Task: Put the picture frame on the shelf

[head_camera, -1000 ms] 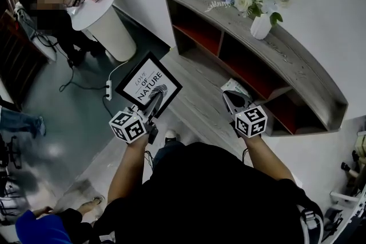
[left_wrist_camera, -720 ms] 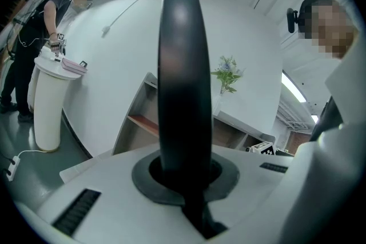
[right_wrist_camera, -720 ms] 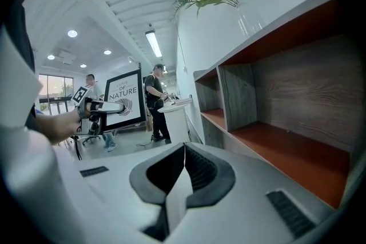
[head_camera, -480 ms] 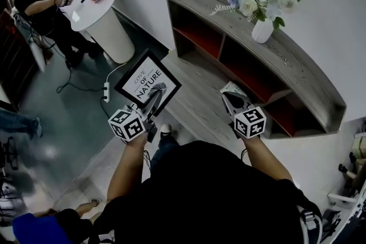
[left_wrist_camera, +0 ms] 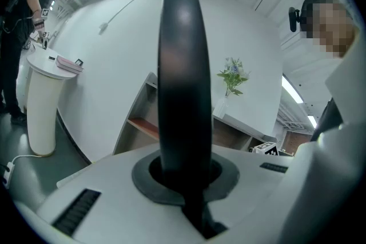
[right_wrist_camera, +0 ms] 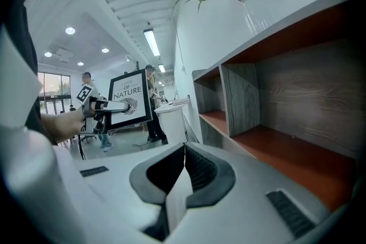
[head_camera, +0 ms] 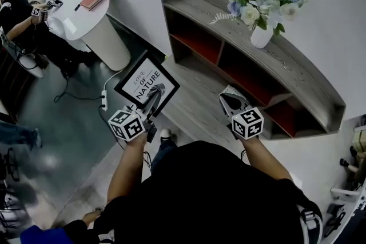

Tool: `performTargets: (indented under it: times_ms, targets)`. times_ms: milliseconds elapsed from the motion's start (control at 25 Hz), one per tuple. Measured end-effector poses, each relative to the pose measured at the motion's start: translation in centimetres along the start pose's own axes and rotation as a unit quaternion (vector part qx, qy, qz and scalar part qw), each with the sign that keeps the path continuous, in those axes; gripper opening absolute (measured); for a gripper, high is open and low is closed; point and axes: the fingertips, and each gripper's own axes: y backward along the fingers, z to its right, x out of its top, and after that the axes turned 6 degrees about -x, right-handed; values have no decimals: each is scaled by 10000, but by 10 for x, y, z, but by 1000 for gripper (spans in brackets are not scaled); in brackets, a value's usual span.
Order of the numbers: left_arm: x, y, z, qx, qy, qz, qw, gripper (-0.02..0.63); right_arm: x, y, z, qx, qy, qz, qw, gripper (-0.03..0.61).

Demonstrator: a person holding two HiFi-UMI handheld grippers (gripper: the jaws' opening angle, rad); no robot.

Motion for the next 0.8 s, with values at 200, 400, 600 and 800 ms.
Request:
performTargets:
  times_ms: [200, 400, 600, 800]
  targets:
    - [12, -10, -19, -7, -43, 9, 10000, 28, 2, -8, 2, -136, 1, -61, 9999, 14]
    - [24, -22, -38, -106, -63, -23, 9999, 28, 5, -17, 5, -254, -23, -84, 9996, 14]
    - [32, -36, -55, -220, -70, -75, 9997, 28, 7, -29, 8, -369, -59, -118, 9992, 14]
    - [38, -48, -74, -247, -185, -165, 9994, 28, 10, -43, 7, -452, -104, -150, 9988, 14]
